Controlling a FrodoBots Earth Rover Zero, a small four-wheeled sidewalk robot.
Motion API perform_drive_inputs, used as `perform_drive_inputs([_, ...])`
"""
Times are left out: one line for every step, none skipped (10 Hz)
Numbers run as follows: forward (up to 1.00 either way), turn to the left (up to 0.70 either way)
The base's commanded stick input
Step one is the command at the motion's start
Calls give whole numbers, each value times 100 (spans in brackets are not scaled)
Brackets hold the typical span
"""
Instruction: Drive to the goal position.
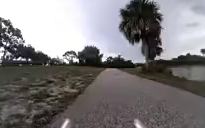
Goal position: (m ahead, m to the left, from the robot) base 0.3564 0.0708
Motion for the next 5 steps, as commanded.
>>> perform_drive_inputs([100, 0])
perform_drive_inputs([100, 0])
perform_drive_inputs([100, 0])
perform_drive_inputs([100, 0])
perform_drive_inputs([100, 0])
